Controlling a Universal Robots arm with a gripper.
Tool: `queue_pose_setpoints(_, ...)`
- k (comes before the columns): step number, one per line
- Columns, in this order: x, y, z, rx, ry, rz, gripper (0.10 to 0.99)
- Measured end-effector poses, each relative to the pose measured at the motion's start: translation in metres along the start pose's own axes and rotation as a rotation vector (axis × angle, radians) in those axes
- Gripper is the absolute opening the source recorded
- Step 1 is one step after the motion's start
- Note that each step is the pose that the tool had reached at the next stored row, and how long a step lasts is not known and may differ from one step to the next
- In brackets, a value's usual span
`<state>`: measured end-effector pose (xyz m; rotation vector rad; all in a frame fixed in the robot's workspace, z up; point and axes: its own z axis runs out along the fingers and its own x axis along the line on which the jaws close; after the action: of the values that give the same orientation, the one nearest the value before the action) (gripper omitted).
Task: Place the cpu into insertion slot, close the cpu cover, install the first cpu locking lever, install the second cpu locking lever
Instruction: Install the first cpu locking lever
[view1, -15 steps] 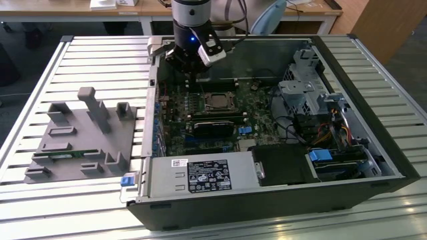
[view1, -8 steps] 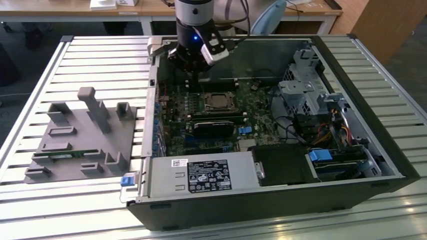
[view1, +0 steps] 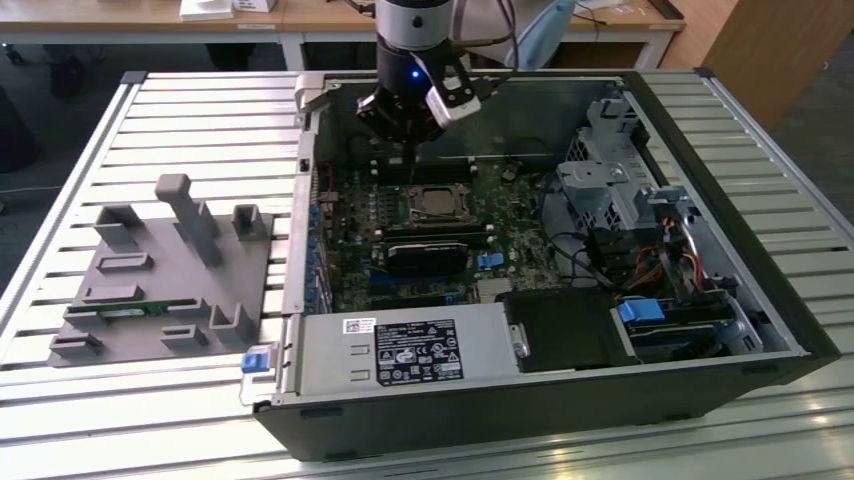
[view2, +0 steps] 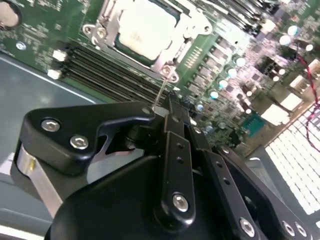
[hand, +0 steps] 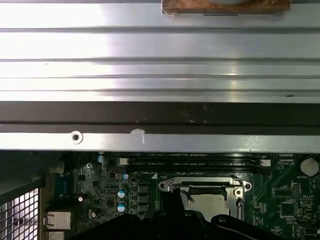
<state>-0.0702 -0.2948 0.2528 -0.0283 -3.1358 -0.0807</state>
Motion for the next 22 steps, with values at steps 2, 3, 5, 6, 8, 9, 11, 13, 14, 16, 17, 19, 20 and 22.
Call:
queue_pose_setpoints(2, -0.0028, 0.0001, 0.0001, 0.0, 0.0001, 0.0, 0.106)
queue_pose_setpoints(3, -0.0035, 0.0001, 0.0002, 0.0, 0.0002, 0.0, 0.106)
queue_pose_setpoints(5, -0.0039, 0.0001, 0.0003, 0.0, 0.0002, 0.0, 0.106)
queue_pose_setpoints(6, -0.0039, 0.0001, 0.0003, -0.001, 0.0003, 0.0, 0.106)
queue_pose_setpoints(8, -0.004, 0.0001, 0.0003, -0.025, 0.0006, 0.0, 0.106)
queue_pose_setpoints(9, -0.004, 0.0001, 0.0003, -0.042, 0.0008, 0.0, 0.106)
queue_pose_setpoints(11, -0.004, 0.0001, 0.0007, -0.069, 0.0003, 0.0, 0.106)
queue_pose_setpoints(13, -0.0041, 0.0001, 0.0019, -0.07, -0.002, -0.001, 0.106)
queue_pose_setpoints(14, -0.0046, 0.0, 0.0027, -0.069, -0.0033, -0.002, 0.106)
queue_pose_setpoints(16, -0.0068, 0.0, 0.0045, -0.069, -0.0033, -0.009, 0.106)
queue_pose_setpoints(17, -0.0078, 0.0, 0.0054, -0.069, -0.003, -0.013, 0.106)
queue_pose_setpoints(19, -0.0086, 0.0001, 0.0077, -0.069, -0.0039, -0.023, 0.106)
queue_pose_setpoints(20, -0.0086, 0.0, 0.0086, -0.069, -0.0076, -0.024, 0.106)
queue_pose_setpoints(22, -0.0087, -0.0001, 0.0113, -0.069, -0.0121, -0.026, 0.106)
